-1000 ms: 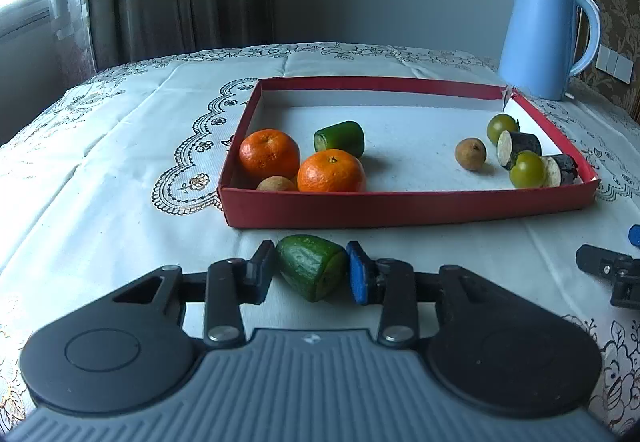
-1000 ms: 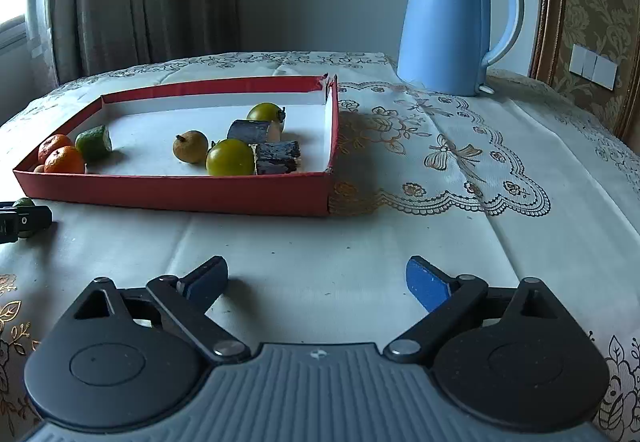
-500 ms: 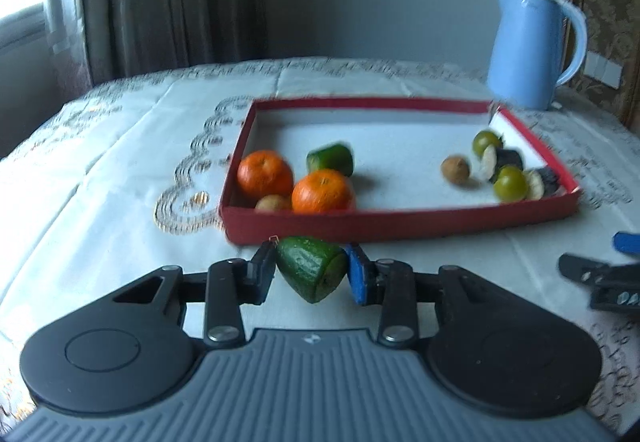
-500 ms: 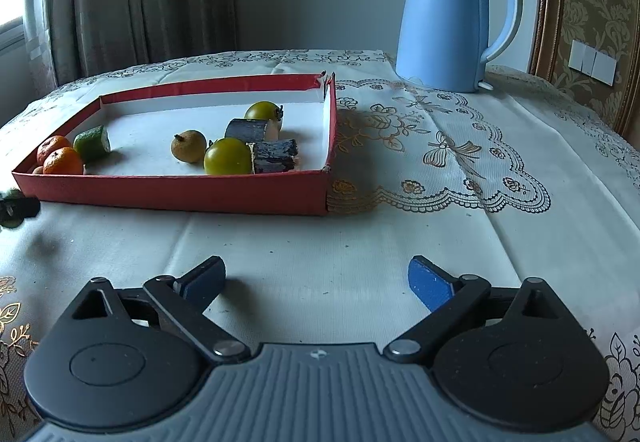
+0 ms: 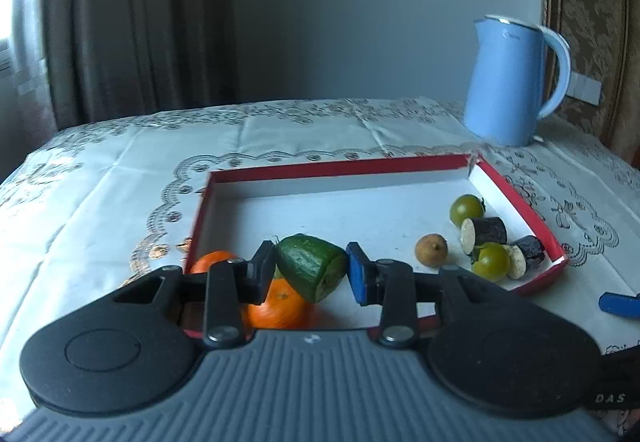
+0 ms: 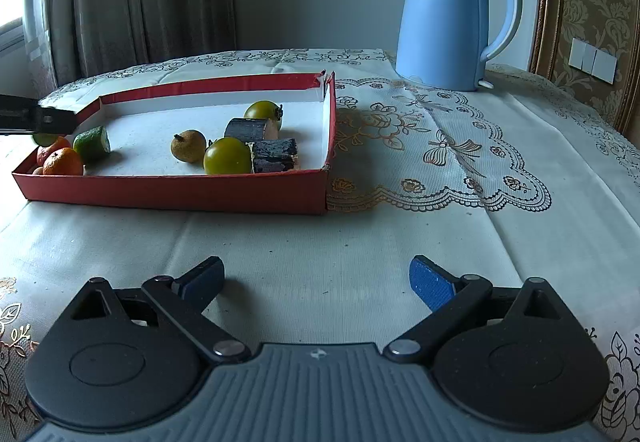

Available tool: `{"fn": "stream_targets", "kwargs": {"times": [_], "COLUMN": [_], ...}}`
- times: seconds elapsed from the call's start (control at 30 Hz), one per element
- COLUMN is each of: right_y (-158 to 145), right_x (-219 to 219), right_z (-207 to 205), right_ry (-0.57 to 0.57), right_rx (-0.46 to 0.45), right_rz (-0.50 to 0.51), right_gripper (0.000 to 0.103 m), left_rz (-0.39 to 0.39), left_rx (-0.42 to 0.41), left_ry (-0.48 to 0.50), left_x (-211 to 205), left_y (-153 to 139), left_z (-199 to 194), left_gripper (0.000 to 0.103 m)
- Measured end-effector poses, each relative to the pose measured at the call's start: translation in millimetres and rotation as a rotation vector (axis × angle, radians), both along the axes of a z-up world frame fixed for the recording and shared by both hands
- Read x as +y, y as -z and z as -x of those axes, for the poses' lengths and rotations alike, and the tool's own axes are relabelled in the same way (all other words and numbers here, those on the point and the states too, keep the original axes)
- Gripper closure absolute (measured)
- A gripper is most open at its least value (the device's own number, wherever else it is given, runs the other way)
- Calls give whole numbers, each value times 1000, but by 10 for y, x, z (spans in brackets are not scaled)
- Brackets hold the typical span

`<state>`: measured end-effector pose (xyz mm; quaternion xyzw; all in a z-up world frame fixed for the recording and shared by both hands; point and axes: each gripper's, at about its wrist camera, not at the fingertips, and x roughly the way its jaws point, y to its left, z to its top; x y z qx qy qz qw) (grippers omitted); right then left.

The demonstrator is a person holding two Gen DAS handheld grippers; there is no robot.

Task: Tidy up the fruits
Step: 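Carry the cucumber piece into the red tray and open the left gripper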

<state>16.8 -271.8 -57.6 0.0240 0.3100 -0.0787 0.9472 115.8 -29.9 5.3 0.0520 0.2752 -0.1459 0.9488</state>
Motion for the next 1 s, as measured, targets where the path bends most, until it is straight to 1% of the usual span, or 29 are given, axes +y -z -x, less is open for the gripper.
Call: {"fn": "stream_targets", "kwargs": {"times": [0.17, 0.23, 0.4, 0.47, 0.6, 0.67, 1.0], "right_y": [0, 1, -2, 3, 0, 0, -2], "right_x": [-2, -4, -3, -1, -3, -3, -5], "right_z": [0, 2, -1, -1, -3, -4, -6], "right_ry": [0, 0, 0, 0, 0, 0, 0], "right_rx": [0, 1, 1, 2, 2, 2, 3], "right_rz": [0, -1, -1, -1, -2, -2, -3], "right_gripper": [3, 3, 2, 2, 2, 2, 2], "left_rz": [-27, -24, -45, -49, -39, -39, -24], "left_rx": [11, 29, 57, 43, 71, 59, 52], "left_ry": [27, 39, 45, 44, 21, 18, 27], "left_x": [-161, -216, -334, -359, -349, -337, -303], "left_y": [100, 141, 277, 294, 359, 364, 356], "left_z": [-106, -151, -242, -243, -320, -321, -290], "left_gripper": [68, 68, 68, 68, 68, 68, 66]}}
